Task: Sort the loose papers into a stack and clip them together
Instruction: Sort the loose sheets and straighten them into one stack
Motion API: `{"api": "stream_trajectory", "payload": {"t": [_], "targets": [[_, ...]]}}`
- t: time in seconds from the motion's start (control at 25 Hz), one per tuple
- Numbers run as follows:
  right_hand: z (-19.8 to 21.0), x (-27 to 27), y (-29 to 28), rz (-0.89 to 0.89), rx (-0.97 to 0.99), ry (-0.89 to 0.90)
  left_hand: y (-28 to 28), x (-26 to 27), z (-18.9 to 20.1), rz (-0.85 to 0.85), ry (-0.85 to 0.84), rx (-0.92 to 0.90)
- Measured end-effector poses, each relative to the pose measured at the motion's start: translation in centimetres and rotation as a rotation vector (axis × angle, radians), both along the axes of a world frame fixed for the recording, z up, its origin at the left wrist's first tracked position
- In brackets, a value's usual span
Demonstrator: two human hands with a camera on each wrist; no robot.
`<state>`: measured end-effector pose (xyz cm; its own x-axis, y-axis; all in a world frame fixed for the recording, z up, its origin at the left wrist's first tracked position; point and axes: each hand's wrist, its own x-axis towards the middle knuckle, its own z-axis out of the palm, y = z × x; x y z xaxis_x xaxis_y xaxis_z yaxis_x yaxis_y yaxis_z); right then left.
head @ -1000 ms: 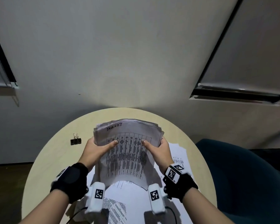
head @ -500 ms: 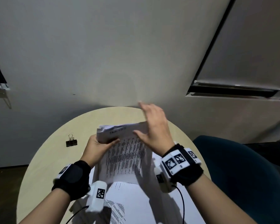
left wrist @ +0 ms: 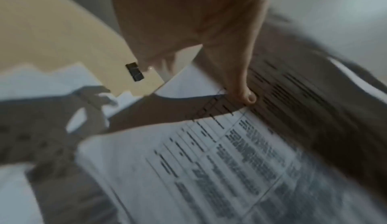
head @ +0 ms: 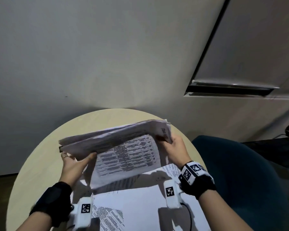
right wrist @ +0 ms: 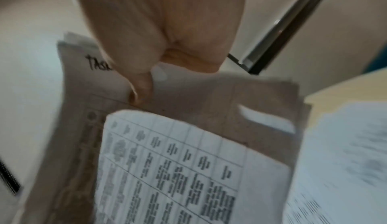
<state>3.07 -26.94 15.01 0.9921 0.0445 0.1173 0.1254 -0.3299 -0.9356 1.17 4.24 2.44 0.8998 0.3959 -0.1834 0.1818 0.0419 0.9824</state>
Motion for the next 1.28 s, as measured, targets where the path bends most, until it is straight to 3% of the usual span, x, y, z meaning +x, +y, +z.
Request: {"api": "stream_trajectory", "payload": {"t": [0.04, 0.2, 0.32, 0.44, 0.52, 0.6, 0.72, 0.88, 1.08, 1.2, 1.28], "targets": [[-1.1, -0.5, -0.4, -0.022, 0.067, 0.026, -0.3, 0.0, 0.7, -0.022, -0.057, -0.086], [-6.1, -0.8, -2.4, -0.194, 0.229, 0.099, -0.3, 0.1, 2.0, -0.084, -0.147, -0.091], [-10.5, -2.1, -2.7, -0.179, 0.148, 0.264, -0.2, -0.9, 0.2, -0.168, -0.038, -0.013], [-13.8, -3.8, -1.9, -0.118, 0.377, 0.481, -0.6, -1.6, -2.0, -0.222, 0.063, 0.055], [-15.1, -3.6, -1.2, -0.143, 0.536, 0.514, -1.0, -1.5, -2.4, -0.205, 0.058, -0.005], [-15.4, -3.1, -0.4, -0.210, 0.569, 0.530, -1.8, -1.5, -2.4, -0.179, 0.045, -0.036], [-15.4, -3.0, -0.4, -0.305, 0.421, 0.496, -2.8, -1.5, -2.5, -0.095, 0.062, -0.066], [-14.4, -3.5, -0.5, -0.212, 0.312, 0.457, -2.8, -0.8, -1.9, -0.127, 0.070, -0.020], [-12.5, -1.5, -2.0, -0.288, 0.065, 0.322, -2.4, -0.6, -0.9, -0.081, -0.018, -0.097], [-12.3, -3.0, -2.1, -0.167, -0.092, 0.408, -2.1, -3.0, -2.2, -0.121, 0.085, -0.115], [-11.9, -3.9, -2.1, -0.126, -0.250, 0.447, -1.6, -4.5, -3.5, -0.206, 0.154, 0.002]]}}
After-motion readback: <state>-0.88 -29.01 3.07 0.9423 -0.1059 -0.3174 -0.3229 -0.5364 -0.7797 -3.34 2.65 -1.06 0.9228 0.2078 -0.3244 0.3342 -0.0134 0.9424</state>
